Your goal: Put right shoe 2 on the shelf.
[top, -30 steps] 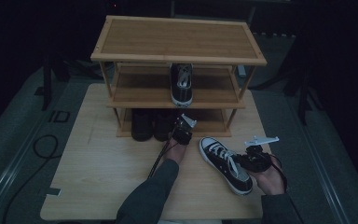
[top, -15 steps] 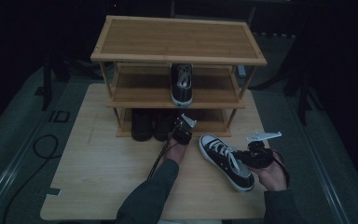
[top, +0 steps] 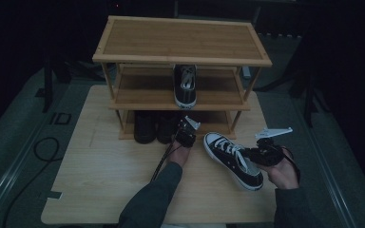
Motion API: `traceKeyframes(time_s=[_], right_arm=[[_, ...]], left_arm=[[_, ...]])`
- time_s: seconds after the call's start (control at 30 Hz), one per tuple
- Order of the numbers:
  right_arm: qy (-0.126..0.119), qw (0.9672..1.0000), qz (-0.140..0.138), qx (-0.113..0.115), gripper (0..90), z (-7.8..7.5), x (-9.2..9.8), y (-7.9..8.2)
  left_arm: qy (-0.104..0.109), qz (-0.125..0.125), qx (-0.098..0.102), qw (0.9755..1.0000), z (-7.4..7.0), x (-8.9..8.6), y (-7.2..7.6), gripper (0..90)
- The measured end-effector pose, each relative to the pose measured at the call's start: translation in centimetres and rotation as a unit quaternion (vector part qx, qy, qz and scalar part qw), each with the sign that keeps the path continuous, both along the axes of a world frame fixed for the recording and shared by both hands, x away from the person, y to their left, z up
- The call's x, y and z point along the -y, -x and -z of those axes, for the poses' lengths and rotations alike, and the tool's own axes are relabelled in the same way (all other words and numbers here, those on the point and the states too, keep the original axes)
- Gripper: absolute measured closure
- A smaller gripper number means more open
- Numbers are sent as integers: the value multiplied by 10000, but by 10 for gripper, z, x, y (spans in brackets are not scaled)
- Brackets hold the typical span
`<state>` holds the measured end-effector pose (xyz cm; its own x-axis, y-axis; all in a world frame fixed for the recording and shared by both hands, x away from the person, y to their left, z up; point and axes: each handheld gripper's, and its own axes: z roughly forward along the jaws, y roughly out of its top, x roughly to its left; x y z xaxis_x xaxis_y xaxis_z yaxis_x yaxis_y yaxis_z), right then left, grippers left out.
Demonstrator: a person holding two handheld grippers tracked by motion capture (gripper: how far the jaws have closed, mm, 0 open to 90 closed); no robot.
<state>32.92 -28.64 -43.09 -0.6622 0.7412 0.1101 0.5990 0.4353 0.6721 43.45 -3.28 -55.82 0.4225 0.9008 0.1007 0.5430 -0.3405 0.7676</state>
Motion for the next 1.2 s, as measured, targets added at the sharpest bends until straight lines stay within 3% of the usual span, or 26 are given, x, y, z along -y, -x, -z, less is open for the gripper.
traceKeyframes(time_s=[0.4, 1.2], right_arm=[[129, 9997, -178, 135, 887, -22, 0, -5], [33, 9981, -497, 370, 887, -62, 4, -11]], left_arm=[[-4, 2, -2, 10000, 0, 0, 0, 900], [18, -11, 5, 10000, 0, 0, 0, 900]])
